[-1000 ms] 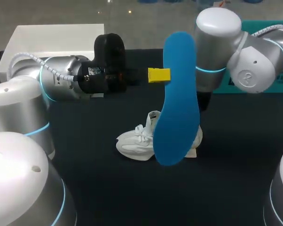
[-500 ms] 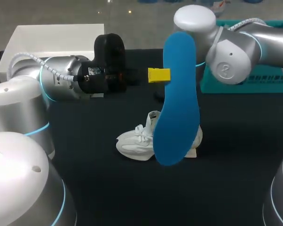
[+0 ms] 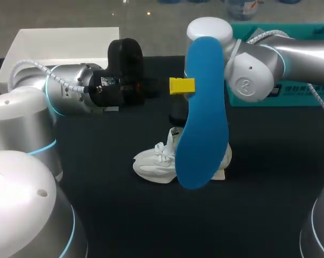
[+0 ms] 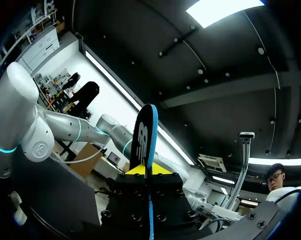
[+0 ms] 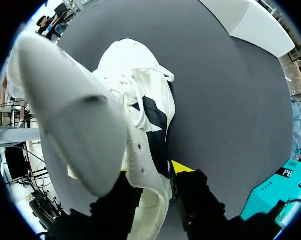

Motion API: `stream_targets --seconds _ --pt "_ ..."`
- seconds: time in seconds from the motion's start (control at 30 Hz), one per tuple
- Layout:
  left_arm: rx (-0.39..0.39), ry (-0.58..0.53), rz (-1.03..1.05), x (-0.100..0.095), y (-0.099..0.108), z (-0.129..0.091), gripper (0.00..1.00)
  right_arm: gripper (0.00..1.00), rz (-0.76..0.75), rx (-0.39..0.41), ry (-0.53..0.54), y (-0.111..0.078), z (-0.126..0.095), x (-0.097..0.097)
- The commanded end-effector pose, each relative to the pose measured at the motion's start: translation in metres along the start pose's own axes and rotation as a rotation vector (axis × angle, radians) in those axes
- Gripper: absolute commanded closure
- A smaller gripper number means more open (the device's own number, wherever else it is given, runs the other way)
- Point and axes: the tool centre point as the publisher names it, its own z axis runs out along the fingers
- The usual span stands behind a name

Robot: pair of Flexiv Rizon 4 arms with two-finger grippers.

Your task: Take the shoe out of the shoebox, open the shoe tongue, remove and reinsert the insole, then place the shoe into the shoebox

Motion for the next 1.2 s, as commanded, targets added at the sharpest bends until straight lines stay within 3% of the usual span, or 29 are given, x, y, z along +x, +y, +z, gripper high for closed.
stream_targets --seconds 0.03,0.27,0.3,0.43,0.63,0.67,0.77,0.8,0.97,1.2 --pt "0.001 0.002 0.001 -0.001 0.0 0.0 1.0 1.0 0.0 -0.012 -0.009 -0.007 -0.003 0.005" --pt "0.001 0.002 0.001 -0.001 0.0 0.0 1.0 1.0 0.0 -0.012 -0.009 -0.007 -0.003 0.005" --pt "0.001 0.002 0.001 -0.001 0.0 0.0 1.0 1.0 0.061 0.012 -0.009 -0.01 -0.006 0.003" --pt "0.001 0.002 0.001 -0.001 0.0 0.0 1.0 1.0 0.283 -0.095 0.058 -0.017 -0.029 0.0" --pt "0.001 0.002 0.001 -0.001 0.0 0.0 1.0 1.0 0.621 -0.146 0.141 -0.017 -0.04 0.005" --pt "0.001 0.002 0.001 -0.001 0.0 0.0 1.0 1.0 0.671 -0.209 0.162 -0.015 -0.041 0.006" --pt "0.001 0.002 0.001 -0.001 0.0 0.0 1.0 1.0 0.786 -0.278 0.176 -0.011 -0.043 0.008" --pt "0.001 0.002 0.001 -0.001 0.0 0.0 1.0 1.0 0.836 -0.334 0.178 -0.008 -0.044 0.008" --pt "0.001 0.002 0.001 -0.001 0.0 0.0 1.0 1.0 0.945 -0.412 0.147 -0.003 -0.053 0.008" --pt "0.001 0.002 0.001 -0.001 0.0 0.0 1.0 1.0 1.036 -0.425 0.127 0.002 -0.05 0.002"
